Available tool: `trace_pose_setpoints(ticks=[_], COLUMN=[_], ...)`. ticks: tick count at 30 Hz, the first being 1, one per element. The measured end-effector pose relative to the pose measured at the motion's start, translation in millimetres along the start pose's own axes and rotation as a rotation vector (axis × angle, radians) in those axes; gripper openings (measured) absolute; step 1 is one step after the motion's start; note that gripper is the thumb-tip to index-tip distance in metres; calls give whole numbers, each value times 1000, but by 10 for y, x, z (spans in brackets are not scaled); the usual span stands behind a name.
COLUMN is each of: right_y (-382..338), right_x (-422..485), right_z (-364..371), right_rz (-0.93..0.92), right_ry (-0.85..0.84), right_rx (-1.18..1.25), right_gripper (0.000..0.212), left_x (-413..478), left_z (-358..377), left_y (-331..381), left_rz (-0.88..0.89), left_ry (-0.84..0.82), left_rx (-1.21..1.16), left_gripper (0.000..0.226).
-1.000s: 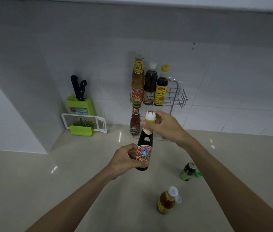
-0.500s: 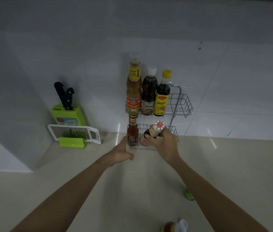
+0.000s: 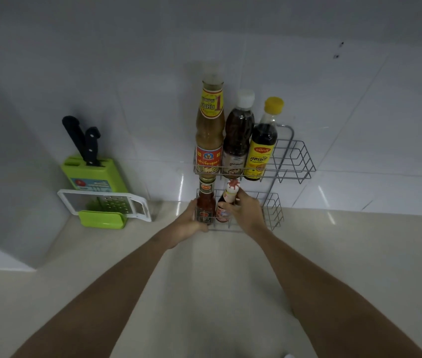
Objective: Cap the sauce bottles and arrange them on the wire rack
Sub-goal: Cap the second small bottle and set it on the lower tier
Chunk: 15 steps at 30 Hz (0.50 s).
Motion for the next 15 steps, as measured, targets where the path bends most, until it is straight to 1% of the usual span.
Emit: trace_pose_setpoints(ticks=[3,8,11,15], right_y=[15,35,60,105], right_x=[86,106,110,120], right_z=[62,132,179,206], right_rz=[34,71,96,130], right_ry=[-50,-87,-97,-160], right_rx=[-28,-46,-41,-58], right_gripper=[45,45,45,43], left_x=[10,38,39,37], left_z=[26,40,31,27], left_y=[-44,-85,-66,-56], left_rz=[26,5,-9,16], left_ry=[-12,-41,-60,-84], left_rx=[-49,-93,-87,-52], left_gripper=[95,97,98,100])
Point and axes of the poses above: each hand's wrist, its own x-axis towards the middle knuckle, its own z-axis out of the palm, y = z × x, the point moved 3 cm from there along x, towards the middle knuckle, and after that the axes turned 10 degrees about y, right-handed, at the moved point
